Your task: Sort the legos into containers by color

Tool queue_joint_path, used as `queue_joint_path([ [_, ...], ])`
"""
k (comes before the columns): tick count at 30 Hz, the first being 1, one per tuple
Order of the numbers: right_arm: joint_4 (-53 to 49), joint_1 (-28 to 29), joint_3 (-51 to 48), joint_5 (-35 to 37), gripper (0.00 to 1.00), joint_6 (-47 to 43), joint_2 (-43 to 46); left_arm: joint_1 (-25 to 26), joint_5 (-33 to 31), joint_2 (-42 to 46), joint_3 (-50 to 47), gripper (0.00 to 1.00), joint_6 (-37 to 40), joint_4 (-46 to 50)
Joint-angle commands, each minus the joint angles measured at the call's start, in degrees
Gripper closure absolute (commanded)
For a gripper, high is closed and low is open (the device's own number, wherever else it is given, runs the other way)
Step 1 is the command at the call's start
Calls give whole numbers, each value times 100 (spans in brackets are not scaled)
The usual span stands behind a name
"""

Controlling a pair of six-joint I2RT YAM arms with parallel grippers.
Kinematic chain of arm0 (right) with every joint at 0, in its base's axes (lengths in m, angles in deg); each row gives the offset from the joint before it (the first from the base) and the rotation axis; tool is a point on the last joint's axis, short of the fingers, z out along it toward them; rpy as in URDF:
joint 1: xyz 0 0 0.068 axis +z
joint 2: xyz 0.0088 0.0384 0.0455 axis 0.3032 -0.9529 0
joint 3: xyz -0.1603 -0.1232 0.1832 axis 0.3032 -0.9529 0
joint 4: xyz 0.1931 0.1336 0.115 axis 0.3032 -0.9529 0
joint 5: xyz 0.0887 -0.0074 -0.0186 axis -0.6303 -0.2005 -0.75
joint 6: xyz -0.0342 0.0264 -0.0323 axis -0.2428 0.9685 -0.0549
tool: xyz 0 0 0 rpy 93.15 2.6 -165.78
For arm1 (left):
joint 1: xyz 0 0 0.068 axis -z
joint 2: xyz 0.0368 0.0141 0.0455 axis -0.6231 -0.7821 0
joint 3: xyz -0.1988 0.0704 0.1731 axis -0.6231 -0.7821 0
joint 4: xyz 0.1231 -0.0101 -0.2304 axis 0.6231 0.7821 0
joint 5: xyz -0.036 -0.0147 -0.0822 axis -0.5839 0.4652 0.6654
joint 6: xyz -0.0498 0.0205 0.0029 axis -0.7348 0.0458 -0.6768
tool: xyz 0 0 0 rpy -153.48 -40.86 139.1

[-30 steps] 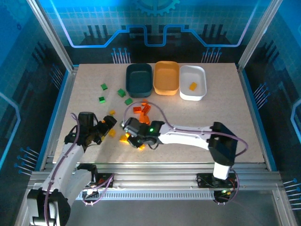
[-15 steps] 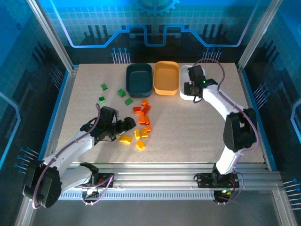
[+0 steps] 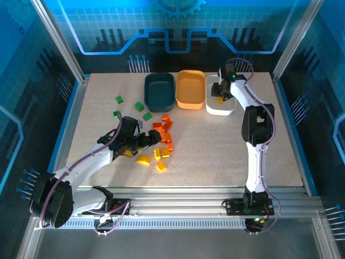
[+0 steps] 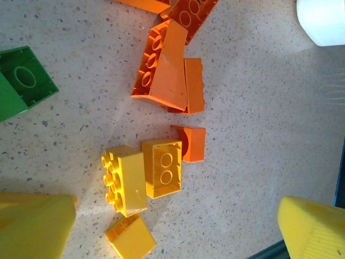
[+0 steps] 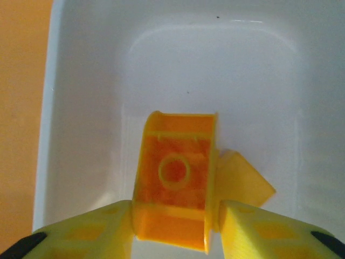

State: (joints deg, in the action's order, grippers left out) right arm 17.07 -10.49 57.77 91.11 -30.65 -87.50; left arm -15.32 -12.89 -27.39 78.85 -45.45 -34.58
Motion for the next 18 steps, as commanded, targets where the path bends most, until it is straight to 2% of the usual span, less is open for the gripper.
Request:
queue_joint_path([
  [1, -396, -32, 276, -163, 46, -103, -35, 60, 28, -103, 184, 2, 94, -89],
  [6, -168, 0, -263, -110, 45, -39, 659, 62, 24, -45, 265, 2, 108, 33],
  [11, 357, 338, -1656, 142, 44, 157, 2158, 60, -329, 279, 240, 1, 89, 276],
  [14, 838, 844, -2844, 325, 42, 374, 3207, 44, -680, 496, 151, 1, -24, 508],
  [18, 1364, 1899, -4153, 886, 37, 559, 4278, -6, -847, 784, -21, 1, -116, 710],
])
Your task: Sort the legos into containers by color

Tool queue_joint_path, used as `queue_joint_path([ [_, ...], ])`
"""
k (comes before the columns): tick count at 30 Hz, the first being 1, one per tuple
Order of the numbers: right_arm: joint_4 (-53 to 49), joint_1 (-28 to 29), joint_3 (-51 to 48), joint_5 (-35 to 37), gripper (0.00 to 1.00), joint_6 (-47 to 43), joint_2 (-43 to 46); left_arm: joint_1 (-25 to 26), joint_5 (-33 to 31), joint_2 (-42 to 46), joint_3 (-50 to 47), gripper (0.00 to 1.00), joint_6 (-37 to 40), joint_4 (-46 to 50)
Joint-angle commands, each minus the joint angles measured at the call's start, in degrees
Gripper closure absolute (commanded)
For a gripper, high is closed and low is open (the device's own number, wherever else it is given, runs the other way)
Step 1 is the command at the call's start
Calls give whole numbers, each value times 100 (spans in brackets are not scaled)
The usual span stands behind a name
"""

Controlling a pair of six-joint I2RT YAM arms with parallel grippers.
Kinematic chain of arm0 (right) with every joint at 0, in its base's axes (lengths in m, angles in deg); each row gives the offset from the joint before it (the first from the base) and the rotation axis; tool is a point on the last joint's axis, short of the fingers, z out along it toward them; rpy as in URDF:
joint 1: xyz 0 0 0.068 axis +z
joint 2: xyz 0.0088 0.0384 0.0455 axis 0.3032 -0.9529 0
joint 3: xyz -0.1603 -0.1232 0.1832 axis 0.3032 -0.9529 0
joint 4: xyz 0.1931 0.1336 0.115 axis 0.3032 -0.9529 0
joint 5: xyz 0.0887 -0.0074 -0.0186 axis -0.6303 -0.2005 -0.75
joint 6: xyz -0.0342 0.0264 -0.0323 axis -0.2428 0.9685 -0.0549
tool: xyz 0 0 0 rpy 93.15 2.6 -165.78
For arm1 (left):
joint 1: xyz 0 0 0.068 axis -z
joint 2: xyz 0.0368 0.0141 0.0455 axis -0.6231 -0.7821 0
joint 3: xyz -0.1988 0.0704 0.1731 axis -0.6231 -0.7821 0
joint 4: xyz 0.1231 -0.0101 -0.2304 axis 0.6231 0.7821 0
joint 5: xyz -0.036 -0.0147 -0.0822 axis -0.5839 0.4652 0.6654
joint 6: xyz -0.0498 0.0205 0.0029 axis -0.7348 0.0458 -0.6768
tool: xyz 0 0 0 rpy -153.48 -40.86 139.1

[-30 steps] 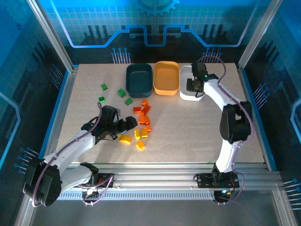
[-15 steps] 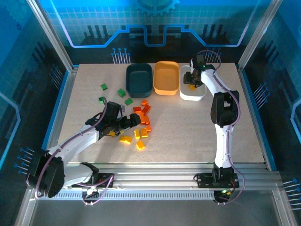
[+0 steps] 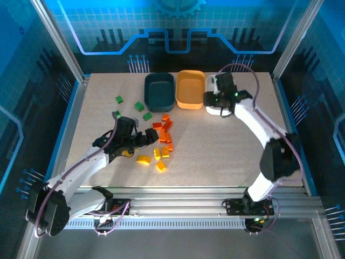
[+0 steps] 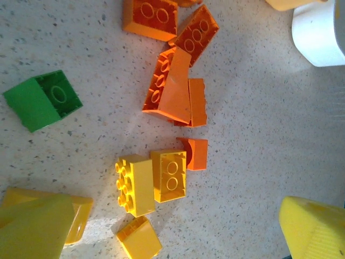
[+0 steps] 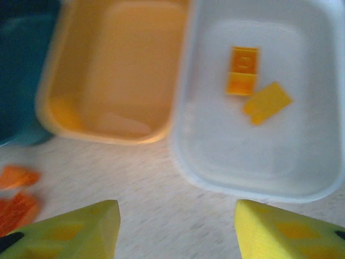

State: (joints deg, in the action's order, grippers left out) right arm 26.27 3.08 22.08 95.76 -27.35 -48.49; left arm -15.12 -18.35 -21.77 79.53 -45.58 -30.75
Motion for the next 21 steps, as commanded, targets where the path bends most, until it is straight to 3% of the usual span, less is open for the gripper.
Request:
queue_joint_path([
  [1, 508, 819, -807, 577, 34, 211, 589, -45, -329, 318, -152, 1, -116, 348],
  [4, 629, 1456, -1327, 962, 26, 310, 1138, -115, -477, 657, -316, 1, -156, 466],
  [7, 869, 1691, -1825, 926, 21, 481, 1651, -188, -652, 1036, -401, 1, -167, 675],
  [10, 1178, 1668, -2242, 749, 6, 513, 1951, -246, -861, 1437, -501, 1, -161, 835],
  [16, 519, 1542, -1757, -96, 16, 328, 1509, -397, -1141, 2003, -671, 1, -207, 1129],
  [21, 254, 2373, -1577, 593, 18, 669, 1058, -616, -1196, 2170, -715, 1, -287, 1329],
])
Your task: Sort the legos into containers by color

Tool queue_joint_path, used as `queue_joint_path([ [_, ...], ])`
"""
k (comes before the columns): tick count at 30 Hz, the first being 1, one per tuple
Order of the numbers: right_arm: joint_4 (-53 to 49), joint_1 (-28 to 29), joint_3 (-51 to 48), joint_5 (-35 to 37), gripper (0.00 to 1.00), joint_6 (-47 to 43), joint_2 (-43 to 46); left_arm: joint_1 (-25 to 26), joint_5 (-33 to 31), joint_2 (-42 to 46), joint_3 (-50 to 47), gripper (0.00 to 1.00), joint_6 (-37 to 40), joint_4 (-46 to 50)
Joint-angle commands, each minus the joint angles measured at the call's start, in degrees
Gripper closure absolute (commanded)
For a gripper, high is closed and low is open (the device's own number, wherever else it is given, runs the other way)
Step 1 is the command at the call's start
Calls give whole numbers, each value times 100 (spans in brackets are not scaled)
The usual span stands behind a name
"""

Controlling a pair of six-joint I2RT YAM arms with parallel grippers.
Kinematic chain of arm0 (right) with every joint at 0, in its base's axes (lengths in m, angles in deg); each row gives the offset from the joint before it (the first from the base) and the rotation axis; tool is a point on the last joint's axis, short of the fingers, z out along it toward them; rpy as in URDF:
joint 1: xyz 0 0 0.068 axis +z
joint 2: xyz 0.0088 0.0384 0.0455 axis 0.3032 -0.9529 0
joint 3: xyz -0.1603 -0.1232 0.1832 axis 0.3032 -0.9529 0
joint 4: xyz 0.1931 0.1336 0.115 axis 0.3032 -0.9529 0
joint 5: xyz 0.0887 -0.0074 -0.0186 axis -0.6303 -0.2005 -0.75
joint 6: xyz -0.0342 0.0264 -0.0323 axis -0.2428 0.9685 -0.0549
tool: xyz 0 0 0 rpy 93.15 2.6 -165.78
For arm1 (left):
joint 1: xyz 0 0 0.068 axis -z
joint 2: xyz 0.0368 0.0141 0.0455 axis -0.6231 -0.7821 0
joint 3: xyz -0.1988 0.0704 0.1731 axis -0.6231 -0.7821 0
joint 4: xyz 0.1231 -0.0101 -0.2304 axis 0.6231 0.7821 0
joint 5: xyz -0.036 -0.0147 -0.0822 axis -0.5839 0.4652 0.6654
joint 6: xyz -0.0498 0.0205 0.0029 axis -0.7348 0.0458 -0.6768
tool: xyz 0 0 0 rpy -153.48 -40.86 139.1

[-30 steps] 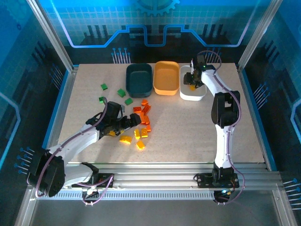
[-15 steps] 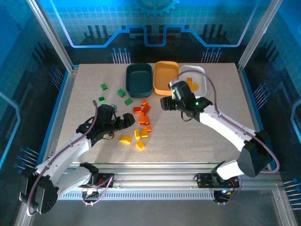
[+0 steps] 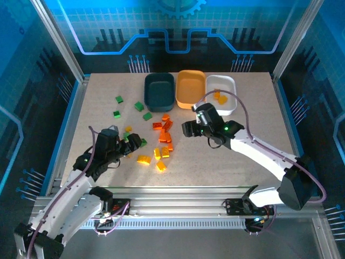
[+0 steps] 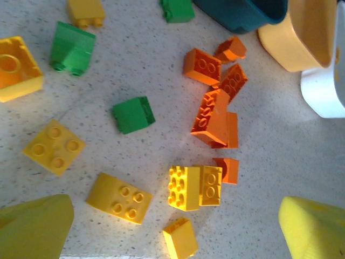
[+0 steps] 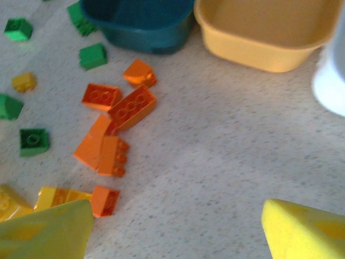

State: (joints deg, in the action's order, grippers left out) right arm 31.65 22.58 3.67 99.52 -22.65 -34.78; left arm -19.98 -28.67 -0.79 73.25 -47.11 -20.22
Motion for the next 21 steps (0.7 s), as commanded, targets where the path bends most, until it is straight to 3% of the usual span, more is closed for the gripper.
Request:
queue_joint_path([
  [1, -384, 638, 327, 398, 18, 292, -494, -210, -105, 58, -97, 1, -148, 281],
  [10, -631, 2336, 1321, 250, 13, 863, -2446, -1365, 722, -240, -314, 1, -275, 260],
  [16, -890, 2564, 1916, 250, 14, 949, -3353, -1566, 1123, -504, -334, 1, -184, 145],
  [21, -858, 2578, 1665, 144, 20, 1069, -3384, -1567, 1214, -528, -351, 1, -126, 151],
])
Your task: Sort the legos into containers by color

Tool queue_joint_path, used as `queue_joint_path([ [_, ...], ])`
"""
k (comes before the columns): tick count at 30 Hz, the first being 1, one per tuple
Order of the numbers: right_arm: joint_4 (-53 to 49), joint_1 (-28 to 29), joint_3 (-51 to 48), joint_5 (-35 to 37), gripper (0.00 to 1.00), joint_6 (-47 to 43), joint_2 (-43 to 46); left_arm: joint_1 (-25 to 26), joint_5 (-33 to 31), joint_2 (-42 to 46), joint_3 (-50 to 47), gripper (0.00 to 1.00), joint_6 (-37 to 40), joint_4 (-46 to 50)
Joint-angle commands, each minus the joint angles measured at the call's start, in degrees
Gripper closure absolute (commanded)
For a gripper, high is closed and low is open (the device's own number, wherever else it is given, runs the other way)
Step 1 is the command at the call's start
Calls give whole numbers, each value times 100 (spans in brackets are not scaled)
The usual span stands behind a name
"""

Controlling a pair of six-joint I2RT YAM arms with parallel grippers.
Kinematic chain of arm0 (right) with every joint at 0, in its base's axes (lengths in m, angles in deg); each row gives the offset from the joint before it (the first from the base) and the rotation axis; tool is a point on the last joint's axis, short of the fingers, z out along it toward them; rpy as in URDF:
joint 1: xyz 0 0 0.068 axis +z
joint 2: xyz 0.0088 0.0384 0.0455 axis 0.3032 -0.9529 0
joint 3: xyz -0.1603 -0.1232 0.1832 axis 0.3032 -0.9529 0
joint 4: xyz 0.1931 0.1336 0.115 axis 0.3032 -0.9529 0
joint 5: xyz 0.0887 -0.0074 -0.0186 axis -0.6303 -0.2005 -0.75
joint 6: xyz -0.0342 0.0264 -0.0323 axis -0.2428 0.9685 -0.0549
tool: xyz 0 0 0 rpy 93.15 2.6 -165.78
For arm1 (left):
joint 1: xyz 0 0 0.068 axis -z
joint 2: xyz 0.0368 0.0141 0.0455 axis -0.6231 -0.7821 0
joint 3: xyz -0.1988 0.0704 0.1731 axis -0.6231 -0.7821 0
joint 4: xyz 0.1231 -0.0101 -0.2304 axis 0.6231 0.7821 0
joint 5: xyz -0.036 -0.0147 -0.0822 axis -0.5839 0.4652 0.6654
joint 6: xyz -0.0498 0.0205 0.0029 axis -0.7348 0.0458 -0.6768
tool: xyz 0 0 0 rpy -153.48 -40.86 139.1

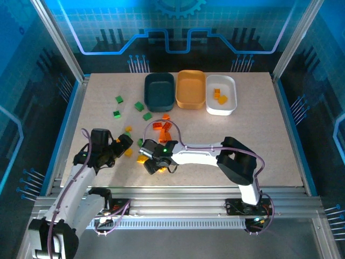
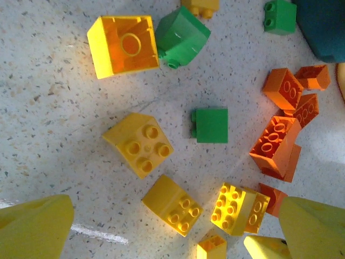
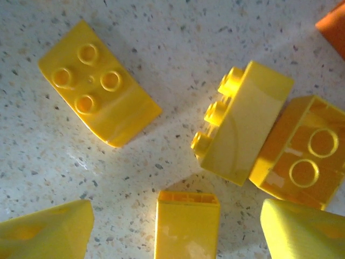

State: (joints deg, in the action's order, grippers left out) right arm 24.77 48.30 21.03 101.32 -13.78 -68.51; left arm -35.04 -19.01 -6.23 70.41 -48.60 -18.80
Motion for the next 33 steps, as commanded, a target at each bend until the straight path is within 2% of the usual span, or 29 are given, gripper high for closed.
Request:
queue_joint_path([
  [1, -127, 13, -157, -87, 22, 204, 7, -61, 264, 22, -76, 1, 21, -10],
  [5, -36, 53, -350, -289, 33, 203, -37, -61, 342, 12, -129, 1, -25, -129],
  [10, -175, 58, -362, -74, 47, 223, -108, -61, 450, -80, -104, 1, -76, -238],
  [17, -296, 58, -291, 107, 58, 130, -112, -61, 494, -133, -33, 1, -40, -233],
  [23, -286, 102, -494, 310, 62, 203, 186, -61, 557, -132, -68, 1, -33, -243],
  [27, -343, 101, -697, 479, 62, 240, 641, 3, 979, -123, -175, 1, -91, -648],
  [33, -692, -62, -767, 904, 62, 58, 1434, 602, 810, -342, -141, 1, -148, -983],
])
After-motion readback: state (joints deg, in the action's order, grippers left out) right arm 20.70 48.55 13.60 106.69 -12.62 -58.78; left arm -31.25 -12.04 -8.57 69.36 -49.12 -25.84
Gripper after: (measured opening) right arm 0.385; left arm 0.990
